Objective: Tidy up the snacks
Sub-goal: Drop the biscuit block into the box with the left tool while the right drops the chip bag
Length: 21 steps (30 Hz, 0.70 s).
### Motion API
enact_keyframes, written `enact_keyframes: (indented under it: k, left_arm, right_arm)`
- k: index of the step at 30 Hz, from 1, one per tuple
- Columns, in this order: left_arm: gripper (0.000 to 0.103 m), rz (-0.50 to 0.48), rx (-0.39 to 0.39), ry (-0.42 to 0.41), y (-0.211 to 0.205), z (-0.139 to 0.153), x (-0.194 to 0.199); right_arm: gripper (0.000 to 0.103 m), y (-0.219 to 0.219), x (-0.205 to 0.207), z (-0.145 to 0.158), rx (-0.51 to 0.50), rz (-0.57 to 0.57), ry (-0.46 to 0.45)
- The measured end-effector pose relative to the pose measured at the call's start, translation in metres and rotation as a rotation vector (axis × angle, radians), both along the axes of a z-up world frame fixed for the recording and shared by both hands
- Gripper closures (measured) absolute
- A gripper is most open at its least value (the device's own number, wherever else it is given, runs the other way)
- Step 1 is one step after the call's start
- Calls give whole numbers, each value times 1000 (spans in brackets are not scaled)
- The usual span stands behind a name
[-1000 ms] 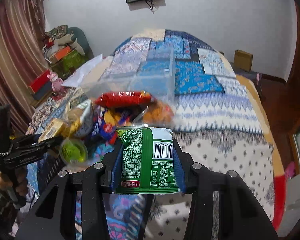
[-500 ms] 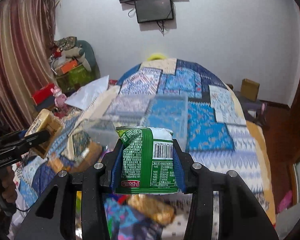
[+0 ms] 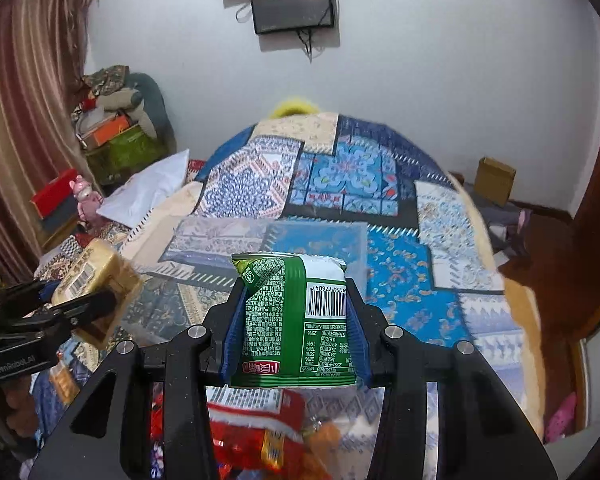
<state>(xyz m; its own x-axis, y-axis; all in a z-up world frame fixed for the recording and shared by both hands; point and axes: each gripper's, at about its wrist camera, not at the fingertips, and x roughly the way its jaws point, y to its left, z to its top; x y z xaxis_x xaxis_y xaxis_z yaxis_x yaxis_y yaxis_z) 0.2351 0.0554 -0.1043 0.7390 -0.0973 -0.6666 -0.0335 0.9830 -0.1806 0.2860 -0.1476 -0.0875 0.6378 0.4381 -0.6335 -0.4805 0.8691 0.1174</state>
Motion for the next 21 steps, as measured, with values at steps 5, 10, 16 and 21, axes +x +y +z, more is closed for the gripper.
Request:
enact_keyframes:
  k: [5,10,16,21]
  left_arm:
    - [49,20,13,37,3,-15,26]
    - [49,33,8,94,7,-31,48]
    - [42,54,16,97,6,-38,50]
    - [32,31,30,40,1,-15,32]
  right_arm:
    - [62,11,14,-14,-23,21,38]
    - [62,24,28,-24,-67,52,78]
    - [60,34,32,-36,-121,57,114]
    - [37,28,19,-26,-110,51,79]
